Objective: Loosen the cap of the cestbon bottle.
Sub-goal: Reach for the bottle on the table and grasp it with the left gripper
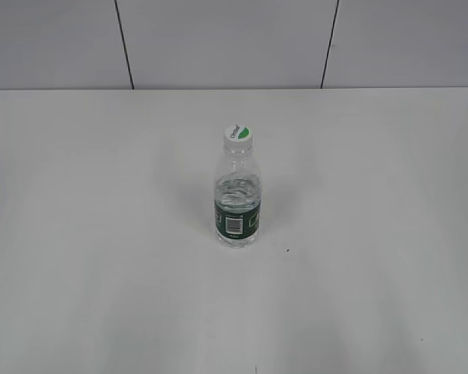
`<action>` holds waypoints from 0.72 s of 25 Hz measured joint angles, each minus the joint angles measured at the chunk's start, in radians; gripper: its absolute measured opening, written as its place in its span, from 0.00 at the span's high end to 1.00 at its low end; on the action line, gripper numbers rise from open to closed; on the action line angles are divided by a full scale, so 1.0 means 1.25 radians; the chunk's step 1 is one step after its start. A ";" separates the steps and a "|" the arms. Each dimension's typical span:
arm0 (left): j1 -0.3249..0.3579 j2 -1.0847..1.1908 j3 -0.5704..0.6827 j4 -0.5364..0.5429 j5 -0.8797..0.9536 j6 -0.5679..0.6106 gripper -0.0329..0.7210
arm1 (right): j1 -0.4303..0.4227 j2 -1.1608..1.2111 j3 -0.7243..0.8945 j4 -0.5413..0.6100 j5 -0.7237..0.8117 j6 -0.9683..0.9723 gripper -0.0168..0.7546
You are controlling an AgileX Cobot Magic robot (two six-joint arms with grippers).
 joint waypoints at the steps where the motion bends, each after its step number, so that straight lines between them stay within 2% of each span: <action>1: 0.000 0.000 0.000 0.000 0.000 0.000 0.63 | 0.000 0.000 0.000 0.000 0.000 0.000 0.23; 18: 0.000 0.000 0.000 0.000 0.000 0.001 0.63 | 0.000 0.000 0.000 0.000 0.000 0.000 0.23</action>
